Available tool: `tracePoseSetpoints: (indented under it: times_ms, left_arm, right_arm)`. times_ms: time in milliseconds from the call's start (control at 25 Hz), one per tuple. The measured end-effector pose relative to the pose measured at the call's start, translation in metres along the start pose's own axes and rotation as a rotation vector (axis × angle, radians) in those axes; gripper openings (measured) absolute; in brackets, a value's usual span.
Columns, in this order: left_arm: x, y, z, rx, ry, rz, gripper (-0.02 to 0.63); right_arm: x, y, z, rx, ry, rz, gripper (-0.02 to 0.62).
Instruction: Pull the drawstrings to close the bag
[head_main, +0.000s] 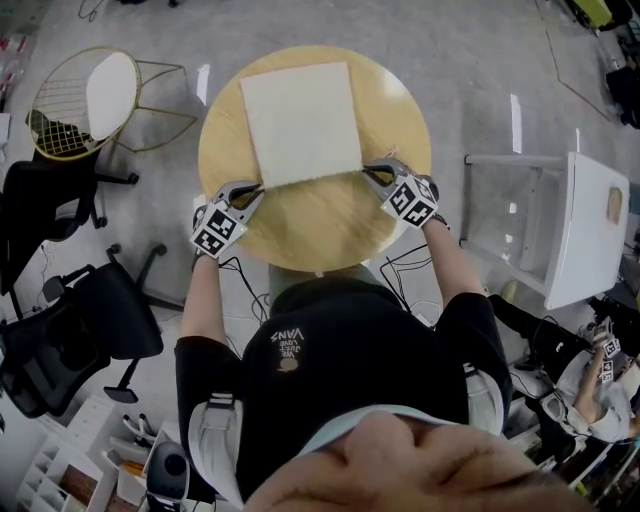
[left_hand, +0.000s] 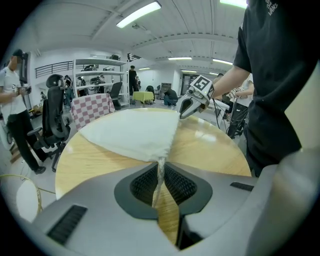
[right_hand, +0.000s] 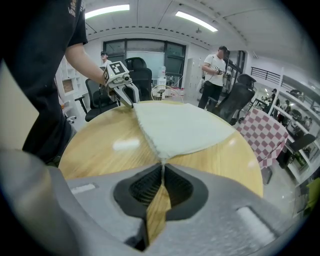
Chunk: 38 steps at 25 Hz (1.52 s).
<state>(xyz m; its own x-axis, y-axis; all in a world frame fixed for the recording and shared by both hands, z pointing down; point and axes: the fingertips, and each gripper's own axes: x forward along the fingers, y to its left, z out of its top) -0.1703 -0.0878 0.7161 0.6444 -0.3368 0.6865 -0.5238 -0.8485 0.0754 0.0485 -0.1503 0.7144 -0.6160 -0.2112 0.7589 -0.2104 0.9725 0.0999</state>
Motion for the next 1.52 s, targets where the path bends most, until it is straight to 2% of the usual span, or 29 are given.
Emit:
tracePoseSetpoints:
  times_ms: [360, 640, 920, 1160, 1520]
  left_arm:
    - [-0.007, -0.001, 0.012, -0.022, -0.079, -0.014, 0.026]
    - [-0.014, -0.001, 0.025, -0.089, -0.135, -0.005, 0.019]
    - [-0.023, 0.006, 0.032, -0.161, -0.167, 0.038, 0.017]
    - [-0.033, 0.012, 0.049, -0.229, -0.245, 0.078, 0.017]
    - [-0.048, 0.015, 0.07, -0.263, -0.3, 0.137, 0.014]
  right_arm:
    - [-0.002, -0.002, 0.003, 0.063, -0.036, -0.005, 0.014]
    - [-0.015, -0.009, 0.01, 0.258, -0.149, -0.006, 0.012]
    - [-0.027, -0.016, 0.023, 0.366, -0.244, -0.036, 0.008]
    - [-0.042, -0.022, 0.033, 0.406, -0.295, -0.059, 0.008]
    - [-0.068, -0.032, 0.051, 0.483, -0.382, -0.095, 0.007]
